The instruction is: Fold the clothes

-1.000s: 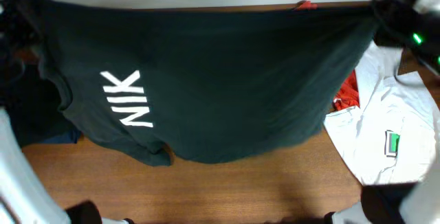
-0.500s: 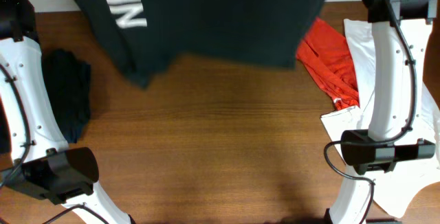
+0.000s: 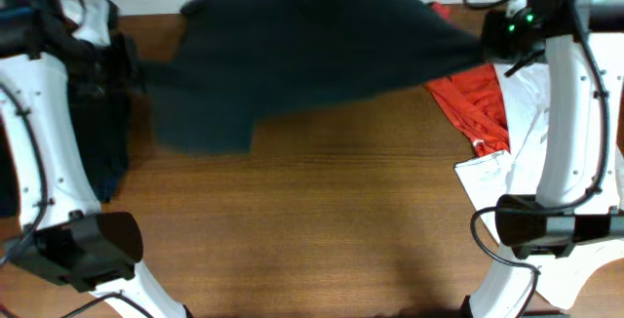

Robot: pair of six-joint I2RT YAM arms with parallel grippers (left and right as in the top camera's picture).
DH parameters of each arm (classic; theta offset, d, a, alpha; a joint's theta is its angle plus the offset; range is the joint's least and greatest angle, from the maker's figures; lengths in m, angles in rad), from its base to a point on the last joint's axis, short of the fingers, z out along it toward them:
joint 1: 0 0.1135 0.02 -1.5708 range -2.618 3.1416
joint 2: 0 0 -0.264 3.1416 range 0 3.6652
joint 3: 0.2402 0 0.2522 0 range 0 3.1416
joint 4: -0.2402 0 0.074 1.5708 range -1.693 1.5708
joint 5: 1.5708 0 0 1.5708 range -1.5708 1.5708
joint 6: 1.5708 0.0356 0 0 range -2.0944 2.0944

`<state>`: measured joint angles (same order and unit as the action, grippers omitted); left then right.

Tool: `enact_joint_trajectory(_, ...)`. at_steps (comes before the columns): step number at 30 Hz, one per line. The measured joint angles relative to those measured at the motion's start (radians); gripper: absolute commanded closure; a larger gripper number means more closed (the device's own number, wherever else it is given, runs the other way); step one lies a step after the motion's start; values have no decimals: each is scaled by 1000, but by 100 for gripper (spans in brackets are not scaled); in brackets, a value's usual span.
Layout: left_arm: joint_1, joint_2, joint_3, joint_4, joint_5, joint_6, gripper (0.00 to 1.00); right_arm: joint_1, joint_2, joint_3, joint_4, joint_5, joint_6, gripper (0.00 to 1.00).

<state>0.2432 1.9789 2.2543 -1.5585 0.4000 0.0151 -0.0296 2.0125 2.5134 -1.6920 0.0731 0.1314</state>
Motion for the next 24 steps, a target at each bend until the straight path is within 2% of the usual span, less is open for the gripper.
enact_joint_trajectory(5,-15,11,-338,10,-2,63,100,-1,-6,-320,2,-68,2,96)
enact_joint_trajectory(11,-12,26,-646,67,-11,83,100,-3,-9,-678,2,-80,12,96)
enact_joint_trajectory(15,-12,26,-710,56,-40,83,100,-5,-54,-848,29,-69,49,96)
enact_joint_trajectory(24,4,21,-731,13,-90,87,100,-53,-319,-1133,118,-58,95,96)
